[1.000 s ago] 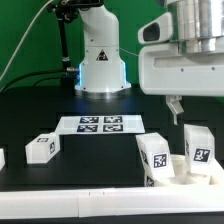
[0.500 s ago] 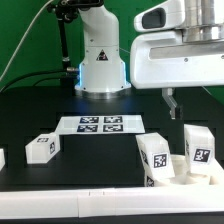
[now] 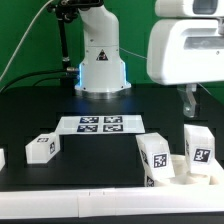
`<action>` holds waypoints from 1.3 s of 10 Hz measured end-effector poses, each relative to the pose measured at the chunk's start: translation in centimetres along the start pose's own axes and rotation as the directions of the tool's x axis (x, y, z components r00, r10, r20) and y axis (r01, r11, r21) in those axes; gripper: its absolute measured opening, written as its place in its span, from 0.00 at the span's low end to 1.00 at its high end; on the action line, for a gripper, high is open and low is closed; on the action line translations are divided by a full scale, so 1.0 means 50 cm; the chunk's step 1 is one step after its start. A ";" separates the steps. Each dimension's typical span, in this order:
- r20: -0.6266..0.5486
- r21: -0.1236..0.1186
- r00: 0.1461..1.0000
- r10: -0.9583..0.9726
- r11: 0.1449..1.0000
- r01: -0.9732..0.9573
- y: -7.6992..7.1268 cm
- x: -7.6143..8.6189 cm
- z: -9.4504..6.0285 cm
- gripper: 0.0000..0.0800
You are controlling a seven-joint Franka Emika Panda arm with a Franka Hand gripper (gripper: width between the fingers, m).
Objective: Assemble stool
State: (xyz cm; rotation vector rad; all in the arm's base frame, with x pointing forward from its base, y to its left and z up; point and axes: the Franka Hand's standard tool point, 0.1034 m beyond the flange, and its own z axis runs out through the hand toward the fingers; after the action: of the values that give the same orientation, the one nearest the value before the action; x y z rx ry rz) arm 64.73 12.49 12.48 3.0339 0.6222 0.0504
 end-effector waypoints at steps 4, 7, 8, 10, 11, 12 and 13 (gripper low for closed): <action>0.010 -0.028 0.974 -0.225 0.974 0.225 0.018 -0.002 -0.001 0.81; 0.098 -0.004 0.914 -0.393 0.918 0.396 0.019 -0.014 0.033 0.81; 0.103 -0.010 0.893 -0.437 0.898 0.440 0.009 -0.014 0.042 0.81; 0.112 -0.015 0.828 -0.550 0.832 0.555 0.013 -0.014 0.044 0.81; 0.119 -0.015 0.801 -0.587 0.806 0.592 0.019 -0.015 0.044 0.81; 0.127 -0.016 0.769 -0.626 0.774 0.633 0.024 -0.016 0.044 0.81; 0.145 -0.011 0.725 -0.673 0.732 0.681 0.027 -0.019 0.048 0.81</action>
Offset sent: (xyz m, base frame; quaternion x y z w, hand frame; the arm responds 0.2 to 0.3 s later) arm 0.0000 0.0000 0.0000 0.0000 0.0000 -0.1938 0.9810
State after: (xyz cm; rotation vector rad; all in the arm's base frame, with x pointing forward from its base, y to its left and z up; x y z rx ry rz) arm 64.45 10.80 10.13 2.5147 1.6289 -0.1520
